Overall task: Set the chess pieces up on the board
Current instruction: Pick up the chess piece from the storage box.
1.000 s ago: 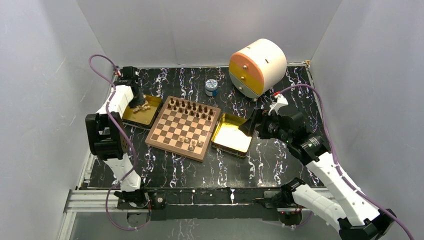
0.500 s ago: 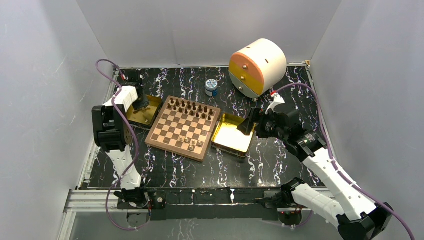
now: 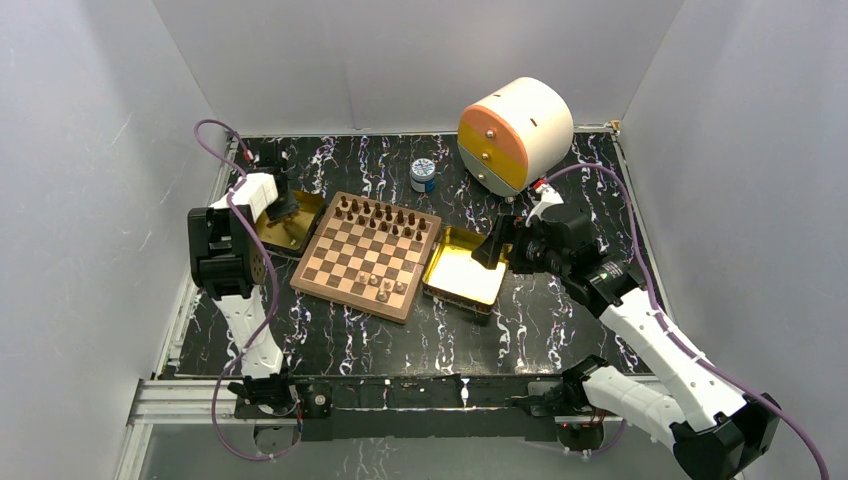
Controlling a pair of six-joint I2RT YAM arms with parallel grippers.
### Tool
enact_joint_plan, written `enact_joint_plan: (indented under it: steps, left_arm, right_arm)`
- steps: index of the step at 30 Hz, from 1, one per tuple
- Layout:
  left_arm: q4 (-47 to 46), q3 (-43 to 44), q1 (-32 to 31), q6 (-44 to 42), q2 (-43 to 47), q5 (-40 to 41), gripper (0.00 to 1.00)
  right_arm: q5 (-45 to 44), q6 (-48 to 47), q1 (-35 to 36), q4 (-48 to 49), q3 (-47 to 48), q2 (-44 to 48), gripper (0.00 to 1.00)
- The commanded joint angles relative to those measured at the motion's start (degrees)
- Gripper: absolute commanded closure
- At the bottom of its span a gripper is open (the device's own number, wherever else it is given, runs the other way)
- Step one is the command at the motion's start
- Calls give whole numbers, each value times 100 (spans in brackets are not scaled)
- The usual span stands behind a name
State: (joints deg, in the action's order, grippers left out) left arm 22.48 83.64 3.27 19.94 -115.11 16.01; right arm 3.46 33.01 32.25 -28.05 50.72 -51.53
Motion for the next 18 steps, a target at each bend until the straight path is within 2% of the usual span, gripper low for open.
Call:
enact_joint_plan:
  steps: [1, 11, 18]
  left_arm:
    - [-92, 254, 42, -94, 20, 125, 73]
    - [165, 440, 51, -136, 23, 14, 87]
    - [761, 649, 51, -187, 153, -11, 88]
  right_arm:
    - [69, -67, -23, 328, 159, 32, 1]
    - [31, -24, -17, 328, 102, 37, 1]
    - [80, 38, -17, 336, 85, 62, 1]
